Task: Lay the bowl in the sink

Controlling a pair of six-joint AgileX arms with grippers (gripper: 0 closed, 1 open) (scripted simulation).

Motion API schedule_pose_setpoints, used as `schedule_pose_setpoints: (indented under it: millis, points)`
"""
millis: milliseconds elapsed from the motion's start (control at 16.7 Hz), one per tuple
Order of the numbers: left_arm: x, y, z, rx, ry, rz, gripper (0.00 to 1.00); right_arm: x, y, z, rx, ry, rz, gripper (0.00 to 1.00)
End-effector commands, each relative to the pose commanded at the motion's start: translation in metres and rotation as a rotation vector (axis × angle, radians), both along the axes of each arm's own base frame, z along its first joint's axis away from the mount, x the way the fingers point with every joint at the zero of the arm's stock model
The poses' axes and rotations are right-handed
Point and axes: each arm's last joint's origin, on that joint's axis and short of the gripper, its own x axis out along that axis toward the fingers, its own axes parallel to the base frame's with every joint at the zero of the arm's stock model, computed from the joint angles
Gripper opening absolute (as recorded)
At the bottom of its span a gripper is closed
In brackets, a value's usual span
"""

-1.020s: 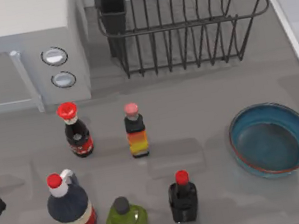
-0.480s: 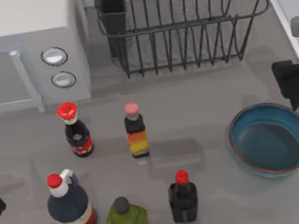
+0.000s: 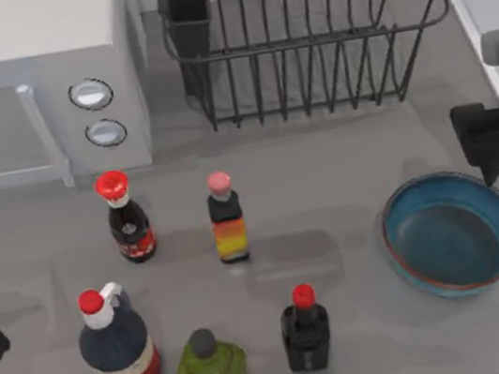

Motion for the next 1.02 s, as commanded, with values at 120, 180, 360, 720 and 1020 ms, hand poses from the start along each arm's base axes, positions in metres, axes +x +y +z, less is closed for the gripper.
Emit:
schedule_pose_setpoints:
  millis: [120,180,360,720,1020]
  points:
    - [0.0,0.0,0.0,0.0,0.0,0.0,1.0,0.001,0.001,-0.016,-0.001,0.003,0.002,1.0]
    - [0.0,0.0,0.0,0.0,0.0,0.0,1.0,0.003,0.001,-0.026,0.0,0.002,0.003,1.0]
    - [0.0,0.0,0.0,0.0,0.0,0.0,1.0,0.004,0.002,-0.062,0.002,-0.008,0.002,1.0]
    - [0.0,0.0,0.0,0.0,0.0,0.0,1.0,0.0,0.001,-0.095,0.0,-0.001,0.002,1.0]
    - [0.0,0.0,0.0,0.0,0.0,0.0,1.0,0.0,0.001,-0.095,0.0,-0.001,0.002,0.77]
